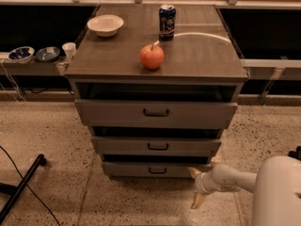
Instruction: Open bottom drawer
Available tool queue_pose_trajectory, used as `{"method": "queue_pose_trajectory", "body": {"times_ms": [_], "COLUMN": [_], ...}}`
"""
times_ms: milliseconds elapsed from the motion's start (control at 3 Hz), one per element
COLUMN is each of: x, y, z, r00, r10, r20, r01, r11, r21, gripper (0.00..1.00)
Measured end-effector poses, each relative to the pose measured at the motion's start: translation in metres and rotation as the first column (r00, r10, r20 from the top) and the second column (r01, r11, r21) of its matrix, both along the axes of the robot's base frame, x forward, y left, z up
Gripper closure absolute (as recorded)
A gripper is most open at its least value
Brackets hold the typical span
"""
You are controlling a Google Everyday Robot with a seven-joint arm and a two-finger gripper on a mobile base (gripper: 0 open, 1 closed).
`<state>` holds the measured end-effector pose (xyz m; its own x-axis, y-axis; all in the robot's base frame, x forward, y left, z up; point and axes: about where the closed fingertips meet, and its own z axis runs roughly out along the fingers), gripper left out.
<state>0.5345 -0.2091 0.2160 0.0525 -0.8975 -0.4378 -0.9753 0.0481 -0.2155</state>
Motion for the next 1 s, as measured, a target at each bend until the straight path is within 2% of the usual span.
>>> {"method": "queue_pose_trajectory", "body": {"times_ms": [333, 667, 1000], "x": [0.016, 0.041, 0.064], "y": [0.001, 0.011, 0.02], "z": [-0.006, -0.016, -0.034], "r00": [0.9996, 0.999, 0.9992], "r10": [-0.009, -0.012, -0.022], "r20": [0.027, 0.043, 0.033], "r01": [0.009, 0.013, 0.023], "r11": [1.0, 1.0, 0.999], "r21": [-0.009, -0.024, -0.036], "gripper": [0.0, 0.0, 0.0]}}
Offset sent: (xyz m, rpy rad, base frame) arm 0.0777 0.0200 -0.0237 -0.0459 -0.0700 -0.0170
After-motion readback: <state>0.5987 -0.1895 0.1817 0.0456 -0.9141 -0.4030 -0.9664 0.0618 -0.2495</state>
